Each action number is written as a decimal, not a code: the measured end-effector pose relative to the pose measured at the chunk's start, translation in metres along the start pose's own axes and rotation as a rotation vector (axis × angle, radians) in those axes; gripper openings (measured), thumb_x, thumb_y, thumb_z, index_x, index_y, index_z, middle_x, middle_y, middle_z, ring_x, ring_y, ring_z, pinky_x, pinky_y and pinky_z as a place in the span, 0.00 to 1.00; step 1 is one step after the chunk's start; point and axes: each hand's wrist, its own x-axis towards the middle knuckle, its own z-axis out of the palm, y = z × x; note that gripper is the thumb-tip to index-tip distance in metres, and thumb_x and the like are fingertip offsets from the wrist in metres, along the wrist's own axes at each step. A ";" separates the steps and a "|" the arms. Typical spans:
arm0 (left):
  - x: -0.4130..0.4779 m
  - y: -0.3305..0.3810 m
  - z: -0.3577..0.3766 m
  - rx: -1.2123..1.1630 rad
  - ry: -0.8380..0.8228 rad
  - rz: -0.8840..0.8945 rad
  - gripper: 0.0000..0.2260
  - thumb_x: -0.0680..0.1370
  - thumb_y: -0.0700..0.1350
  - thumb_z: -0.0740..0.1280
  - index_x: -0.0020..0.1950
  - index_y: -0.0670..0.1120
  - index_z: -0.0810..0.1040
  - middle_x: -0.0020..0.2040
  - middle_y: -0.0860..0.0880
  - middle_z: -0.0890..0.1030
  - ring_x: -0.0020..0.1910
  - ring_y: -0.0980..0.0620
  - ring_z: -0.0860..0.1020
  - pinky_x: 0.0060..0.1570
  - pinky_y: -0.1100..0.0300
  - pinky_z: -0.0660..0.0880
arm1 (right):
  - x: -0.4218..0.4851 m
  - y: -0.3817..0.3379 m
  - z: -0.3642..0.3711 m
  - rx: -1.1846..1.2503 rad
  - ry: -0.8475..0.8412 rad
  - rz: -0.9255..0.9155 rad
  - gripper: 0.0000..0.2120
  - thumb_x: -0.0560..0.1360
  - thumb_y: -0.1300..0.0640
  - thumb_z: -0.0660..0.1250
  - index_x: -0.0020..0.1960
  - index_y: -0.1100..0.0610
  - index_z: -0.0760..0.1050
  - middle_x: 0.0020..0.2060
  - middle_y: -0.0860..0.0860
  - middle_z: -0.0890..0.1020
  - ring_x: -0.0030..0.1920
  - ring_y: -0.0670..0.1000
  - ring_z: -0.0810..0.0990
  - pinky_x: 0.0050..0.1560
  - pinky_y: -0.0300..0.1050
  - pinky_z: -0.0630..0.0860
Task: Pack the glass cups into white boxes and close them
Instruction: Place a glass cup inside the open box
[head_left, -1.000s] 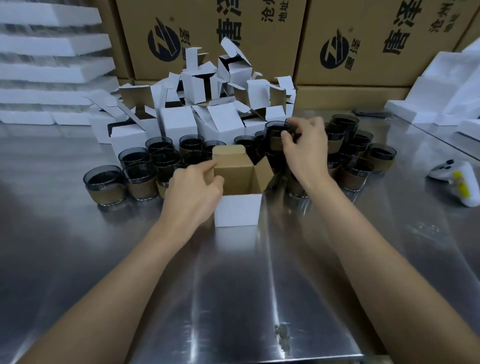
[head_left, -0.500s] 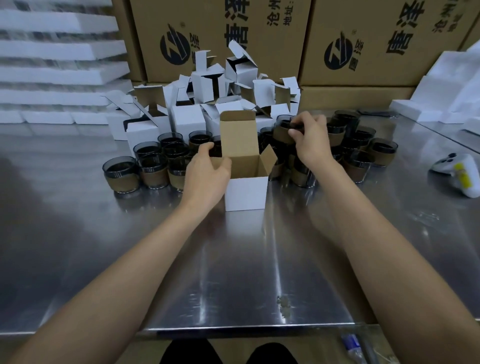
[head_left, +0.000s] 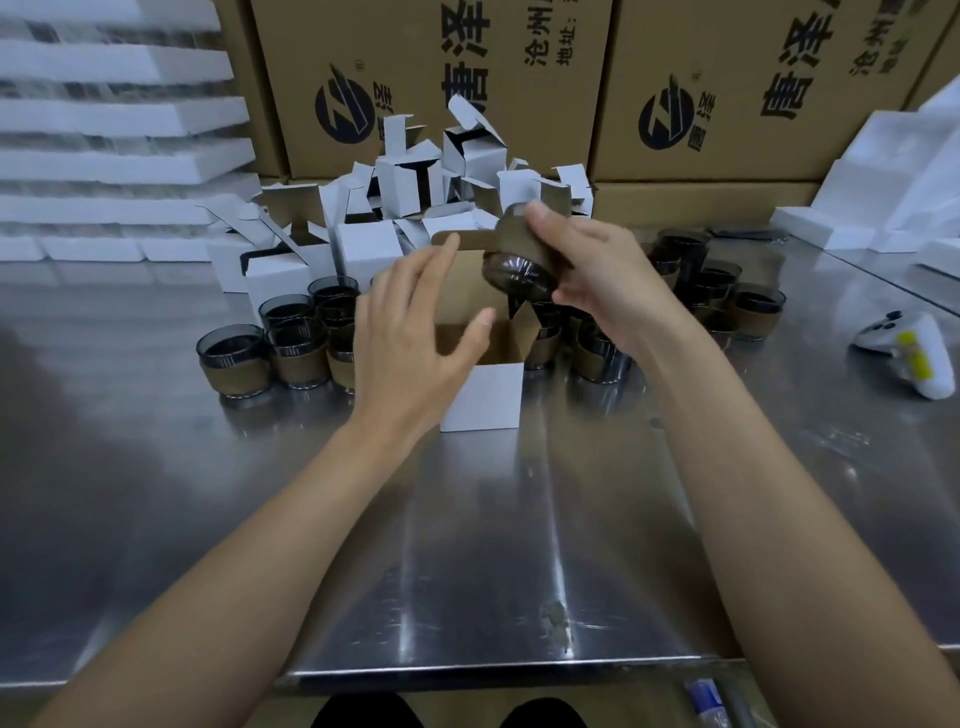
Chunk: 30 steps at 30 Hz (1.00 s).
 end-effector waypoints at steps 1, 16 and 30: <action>0.000 0.001 0.000 -0.012 -0.028 0.000 0.28 0.78 0.59 0.60 0.75 0.48 0.65 0.68 0.49 0.73 0.66 0.52 0.68 0.62 0.62 0.59 | -0.002 0.000 0.006 -0.069 0.026 -0.039 0.21 0.72 0.38 0.70 0.47 0.57 0.81 0.39 0.47 0.86 0.38 0.43 0.82 0.34 0.35 0.74; -0.002 -0.015 0.005 -0.268 -0.220 -0.126 0.34 0.74 0.56 0.69 0.77 0.57 0.58 0.67 0.60 0.72 0.67 0.54 0.71 0.68 0.61 0.58 | -0.005 0.022 0.011 -0.286 -0.009 -0.233 0.06 0.78 0.47 0.65 0.47 0.47 0.78 0.43 0.43 0.82 0.47 0.42 0.81 0.48 0.38 0.75; 0.006 -0.034 -0.007 -0.648 -0.535 -0.176 0.28 0.79 0.35 0.65 0.76 0.52 0.63 0.72 0.51 0.70 0.71 0.59 0.69 0.71 0.59 0.65 | -0.004 0.036 -0.003 -0.351 -0.183 -0.244 0.05 0.79 0.59 0.65 0.45 0.51 0.76 0.61 0.52 0.79 0.60 0.45 0.79 0.64 0.50 0.75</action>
